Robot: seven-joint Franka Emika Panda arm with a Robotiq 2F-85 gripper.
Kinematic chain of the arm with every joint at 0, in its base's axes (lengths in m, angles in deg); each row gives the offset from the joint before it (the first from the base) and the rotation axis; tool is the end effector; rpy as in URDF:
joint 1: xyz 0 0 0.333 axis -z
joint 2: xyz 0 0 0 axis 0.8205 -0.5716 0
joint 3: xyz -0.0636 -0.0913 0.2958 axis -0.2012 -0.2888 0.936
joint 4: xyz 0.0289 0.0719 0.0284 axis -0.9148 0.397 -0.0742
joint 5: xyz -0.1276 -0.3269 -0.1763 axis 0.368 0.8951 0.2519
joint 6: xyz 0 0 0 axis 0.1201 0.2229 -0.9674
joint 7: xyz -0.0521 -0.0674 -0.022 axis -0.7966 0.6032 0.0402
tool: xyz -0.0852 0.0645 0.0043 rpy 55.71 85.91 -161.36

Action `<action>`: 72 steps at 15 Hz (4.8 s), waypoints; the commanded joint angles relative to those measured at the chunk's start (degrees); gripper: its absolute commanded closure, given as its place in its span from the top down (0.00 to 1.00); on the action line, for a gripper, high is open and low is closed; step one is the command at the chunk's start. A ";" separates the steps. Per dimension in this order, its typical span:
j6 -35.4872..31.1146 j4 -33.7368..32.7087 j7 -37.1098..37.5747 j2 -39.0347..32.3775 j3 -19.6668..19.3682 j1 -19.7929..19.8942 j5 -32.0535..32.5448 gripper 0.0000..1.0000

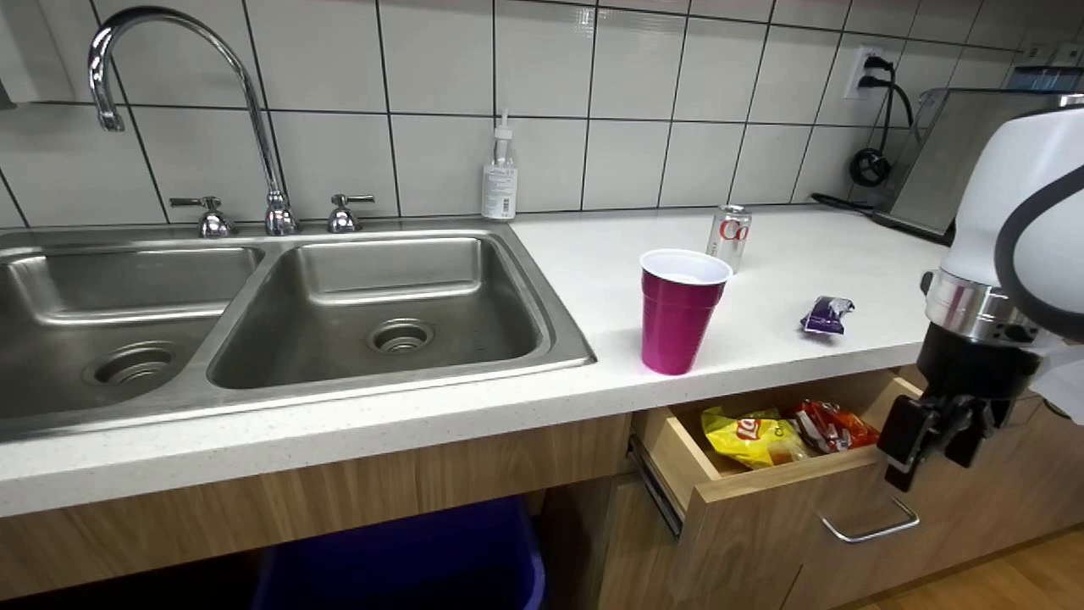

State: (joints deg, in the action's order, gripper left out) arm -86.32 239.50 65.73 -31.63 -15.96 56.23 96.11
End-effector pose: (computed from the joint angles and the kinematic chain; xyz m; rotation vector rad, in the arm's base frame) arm 0.3915 -0.0275 0.1609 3.0781 0.2747 -0.1337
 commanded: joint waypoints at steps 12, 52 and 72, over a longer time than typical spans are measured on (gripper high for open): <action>-0.48 -10.46 3.84 -7.19 -0.37 -0.80 0.26 1.00; -0.71 -3.84 -1.95 3.81 4.09 2.88 -9.85 1.00; 12.03 3.66 -2.80 27.38 1.85 -1.43 -10.82 1.00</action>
State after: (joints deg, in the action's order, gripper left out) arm -74.35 243.21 62.69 -4.21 -13.69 55.20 85.02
